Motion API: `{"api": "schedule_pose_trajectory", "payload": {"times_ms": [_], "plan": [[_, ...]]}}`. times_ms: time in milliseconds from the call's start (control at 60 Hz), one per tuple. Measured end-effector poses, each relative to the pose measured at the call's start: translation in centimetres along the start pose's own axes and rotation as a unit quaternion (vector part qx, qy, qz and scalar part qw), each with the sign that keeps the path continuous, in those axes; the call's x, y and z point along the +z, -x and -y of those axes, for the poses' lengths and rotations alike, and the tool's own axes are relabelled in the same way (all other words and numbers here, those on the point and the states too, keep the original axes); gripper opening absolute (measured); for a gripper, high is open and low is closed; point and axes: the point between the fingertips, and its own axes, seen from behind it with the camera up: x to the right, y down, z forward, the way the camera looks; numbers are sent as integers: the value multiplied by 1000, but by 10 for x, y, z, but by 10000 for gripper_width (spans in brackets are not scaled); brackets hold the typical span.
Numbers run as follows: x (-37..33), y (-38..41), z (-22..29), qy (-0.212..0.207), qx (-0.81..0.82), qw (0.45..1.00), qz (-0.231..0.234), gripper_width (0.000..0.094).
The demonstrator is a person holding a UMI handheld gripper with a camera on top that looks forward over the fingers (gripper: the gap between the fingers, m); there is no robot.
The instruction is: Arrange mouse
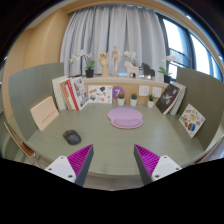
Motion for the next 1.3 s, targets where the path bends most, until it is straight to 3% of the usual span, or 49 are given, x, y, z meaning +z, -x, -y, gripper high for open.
{"api": "schedule_pose_trajectory", "payload": {"times_ms": [50,83,317,500,1000,1117,1217,1250,1300], "plan": [[36,24,-68,21,-3,1000,6,815],[44,37,-84,35,-4,999,11,813],[92,141,-128,100,-14,994,51,823],[139,178,-123,119,-32,991,55,818],[246,177,-75,140,-6,990,13,811],[260,171,-67,144,8,990,-3,737],[267,169,-63,143,20,989,-16,625],[268,170,-63,143,22,989,-17,549],[268,169,-63,146,27,989,-22,525]]}}
